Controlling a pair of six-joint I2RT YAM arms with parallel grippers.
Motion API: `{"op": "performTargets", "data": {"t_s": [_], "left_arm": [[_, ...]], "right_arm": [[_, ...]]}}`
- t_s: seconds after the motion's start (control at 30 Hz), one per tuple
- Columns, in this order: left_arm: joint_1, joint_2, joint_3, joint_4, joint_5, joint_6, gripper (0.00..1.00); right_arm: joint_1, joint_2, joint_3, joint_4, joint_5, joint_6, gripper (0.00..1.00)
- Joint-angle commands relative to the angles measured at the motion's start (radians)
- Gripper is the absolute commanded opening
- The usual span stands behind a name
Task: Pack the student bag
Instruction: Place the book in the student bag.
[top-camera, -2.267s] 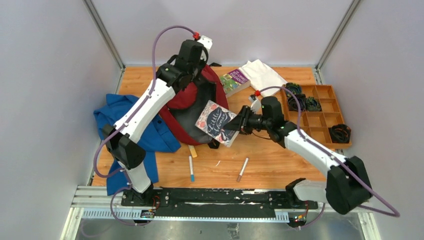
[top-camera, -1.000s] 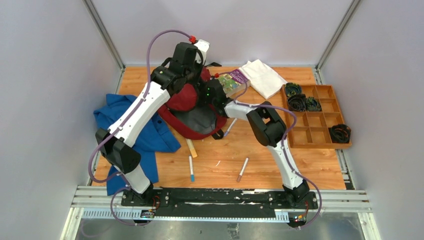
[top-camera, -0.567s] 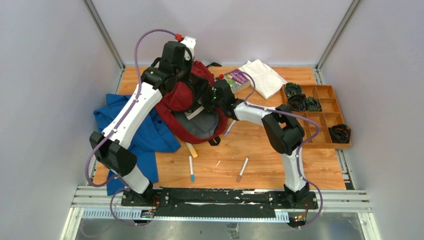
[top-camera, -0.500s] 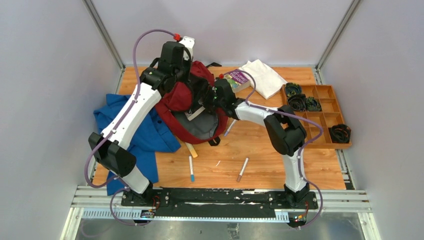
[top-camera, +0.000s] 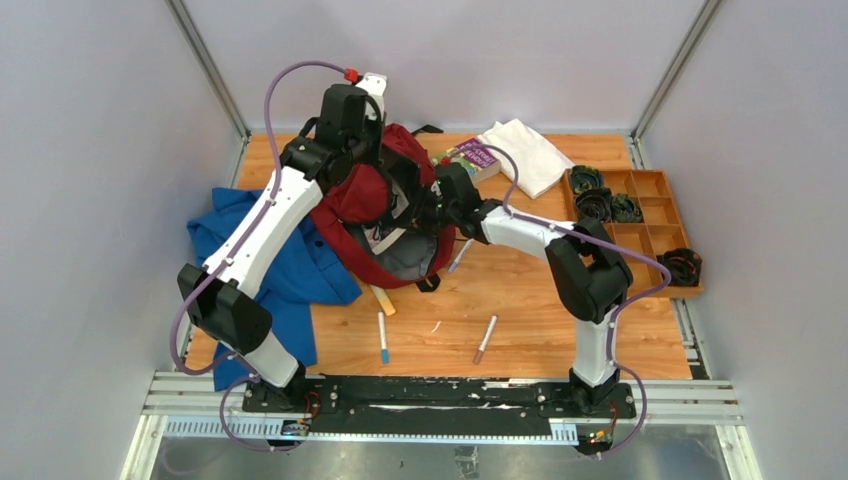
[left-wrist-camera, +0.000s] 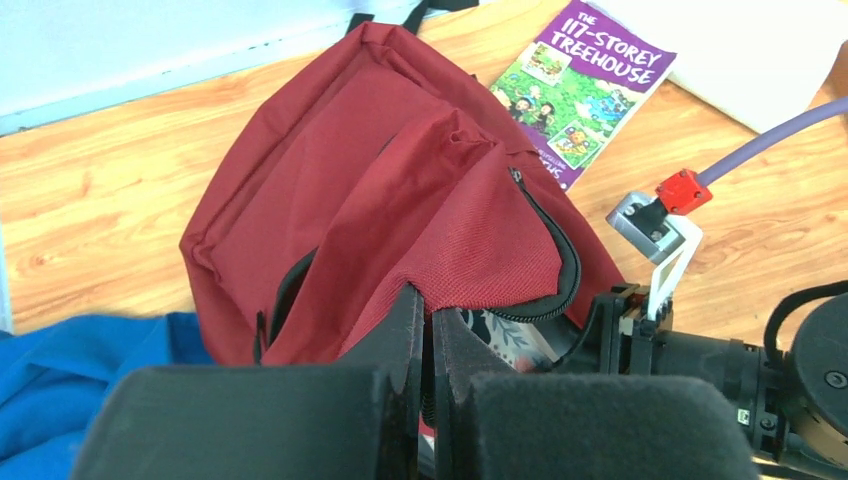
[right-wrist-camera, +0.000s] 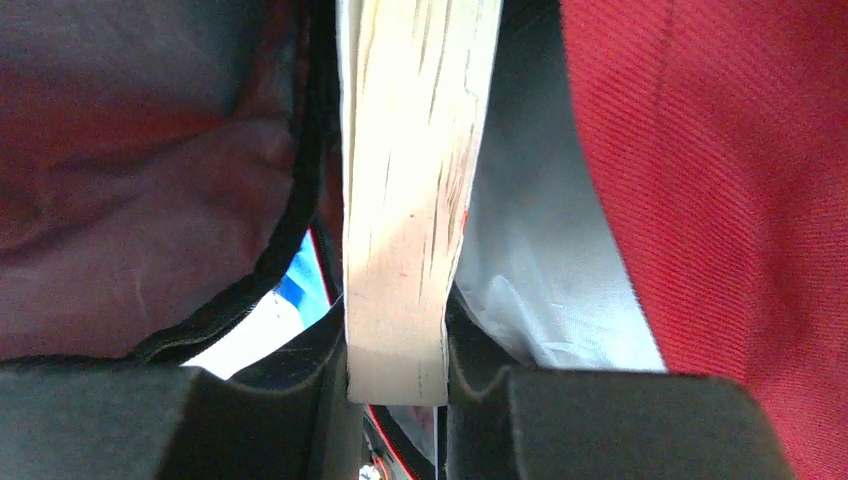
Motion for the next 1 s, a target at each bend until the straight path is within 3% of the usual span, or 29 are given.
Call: {"op": "performTargets", "data": {"t_s": [0.0, 0.2, 0.27, 0.33, 0.47, 0.5, 0.6, 0.83, 0.97], "left_arm": [[0.009, -0.021, -0.003, 0.061, 0.047, -0.024, 0.00], [0.009, -0.043, -0.011, 0.055, 0.098, 0.001, 0.00], [0.009, -0.056, -0.012, 0.053, 0.120, 0.009, 0.00], [0.009, -0.070, -0.016, 0.054, 0.144, 0.013, 0.00], [0.009, -0.104, -0.043, 0.060, 0.165, 0.014, 0.00], [0.009, -0.109, -0.048, 0.063, 0.165, 0.012, 0.00], [0.009, -0.110, -0.057, 0.062, 0.144, 0.008, 0.00], [0.012, -0.094, -0.070, 0.070, 0.081, -0.002, 0.00], [0.019, -0.089, -0.074, 0.074, 0.079, -0.004, 0.00]], "right_arm": [[-0.002, -0.022, -0.020, 0.100, -0.043, 0.017, 0.00], [-0.019, 0.077, -0.104, 0.725, -0.175, 0.192, 0.00], [-0.021, 0.145, -0.080, 0.881, -0.179, 0.273, 0.00], [-0.017, 0.210, -0.025, 0.916, -0.159, 0.301, 0.00], [-0.016, 0.286, 0.167, 0.618, -0.061, 0.172, 0.00], [-0.018, 0.287, 0.194, 0.524, -0.041, 0.142, 0.04], [-0.018, 0.279, 0.223, 0.365, -0.023, 0.092, 0.37], [-0.017, 0.194, 0.184, 0.140, -0.009, -0.002, 0.75], [-0.019, 0.110, 0.125, 0.052, -0.001, -0.057, 0.86]]}}
